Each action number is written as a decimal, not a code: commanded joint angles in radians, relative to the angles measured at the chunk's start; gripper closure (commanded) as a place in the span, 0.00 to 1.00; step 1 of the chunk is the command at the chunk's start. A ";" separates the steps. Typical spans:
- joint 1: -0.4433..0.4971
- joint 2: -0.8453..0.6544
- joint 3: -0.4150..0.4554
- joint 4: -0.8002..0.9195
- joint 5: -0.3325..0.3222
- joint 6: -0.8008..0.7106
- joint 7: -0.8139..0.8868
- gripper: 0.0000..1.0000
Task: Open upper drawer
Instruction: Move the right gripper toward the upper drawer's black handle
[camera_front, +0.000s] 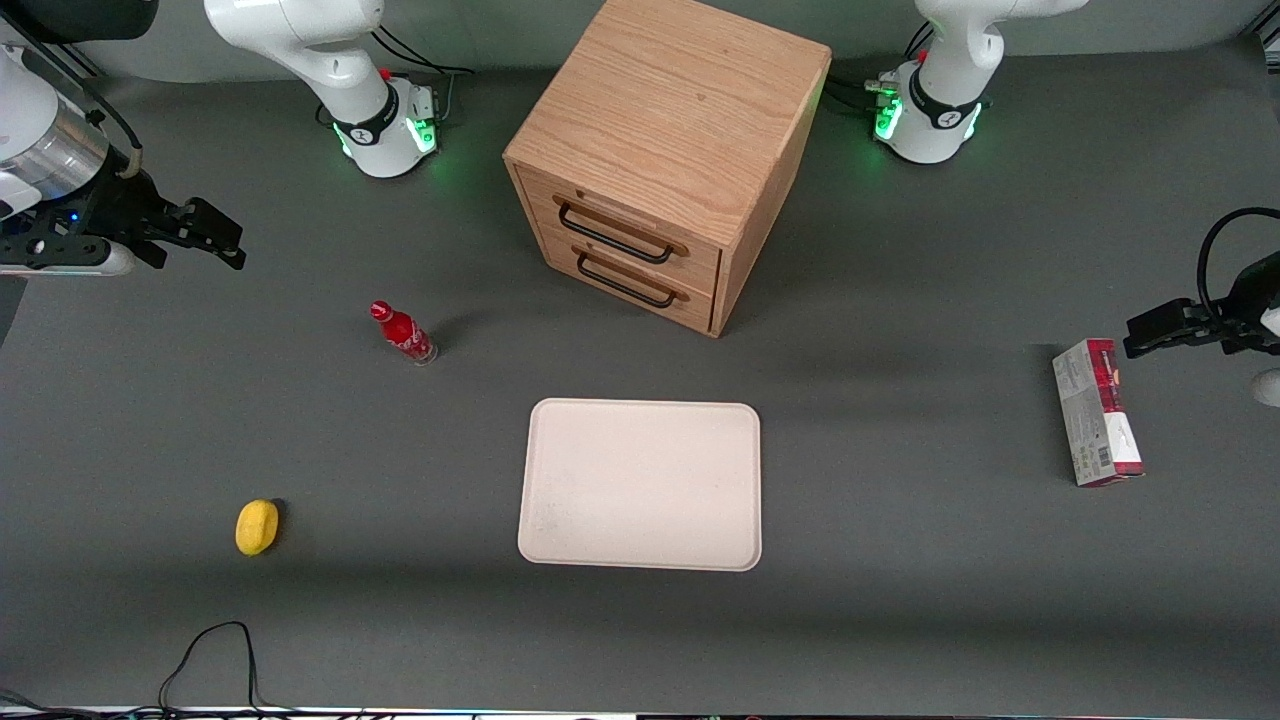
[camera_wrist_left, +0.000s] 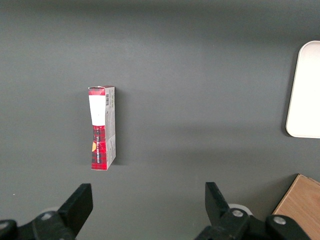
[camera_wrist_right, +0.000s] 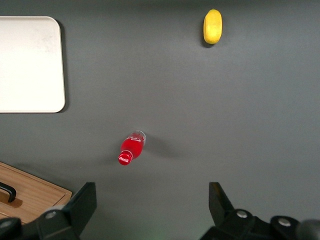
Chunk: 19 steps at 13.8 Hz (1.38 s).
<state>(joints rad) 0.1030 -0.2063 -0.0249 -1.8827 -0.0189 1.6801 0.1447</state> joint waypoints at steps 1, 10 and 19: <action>-0.009 0.025 0.010 0.028 0.000 -0.025 0.023 0.00; 0.001 0.232 0.395 0.233 0.116 -0.025 -0.214 0.00; 0.041 0.531 0.692 0.338 0.113 0.070 -0.260 0.00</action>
<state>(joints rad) 0.1379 0.2429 0.6365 -1.5947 0.0787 1.7244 -0.0707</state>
